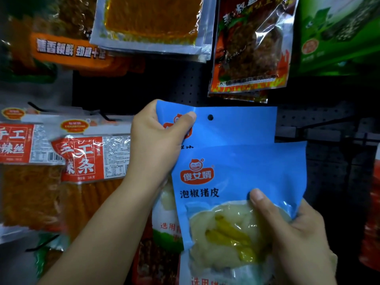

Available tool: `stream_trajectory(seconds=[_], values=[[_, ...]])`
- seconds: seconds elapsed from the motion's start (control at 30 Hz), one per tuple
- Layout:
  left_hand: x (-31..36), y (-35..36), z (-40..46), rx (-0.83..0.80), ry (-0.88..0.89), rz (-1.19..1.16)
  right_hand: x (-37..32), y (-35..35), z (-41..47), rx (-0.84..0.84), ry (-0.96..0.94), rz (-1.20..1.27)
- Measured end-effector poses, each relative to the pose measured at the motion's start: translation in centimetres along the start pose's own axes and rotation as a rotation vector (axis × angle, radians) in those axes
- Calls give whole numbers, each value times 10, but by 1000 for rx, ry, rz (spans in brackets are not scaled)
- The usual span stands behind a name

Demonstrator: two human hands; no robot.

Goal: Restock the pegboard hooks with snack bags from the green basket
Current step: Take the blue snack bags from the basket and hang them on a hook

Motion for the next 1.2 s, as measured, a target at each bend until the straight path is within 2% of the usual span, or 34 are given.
stream_trajectory(seconds=[0.2,0.43,0.83,1.2], values=[[-2,6,7,-17,-10,17,7,-3,1,18,28,25],[-43,16,13,-67,-102,12,30,3,6,-37,89,31],[-113,58,42,-155,-167,318,108,11,74,42,345,108],[-148,78,55,-164,-274,415,139,11,101,43,364,13]])
Point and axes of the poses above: each hand's wrist, its own z-axis towards the middle knuckle, its own y-axis out of the palm, x = y × z, the point moved 10 cm from there along z, towards the middle knuckle, and after that the axes turned 1 degree about -y, right-handed, at the moved point
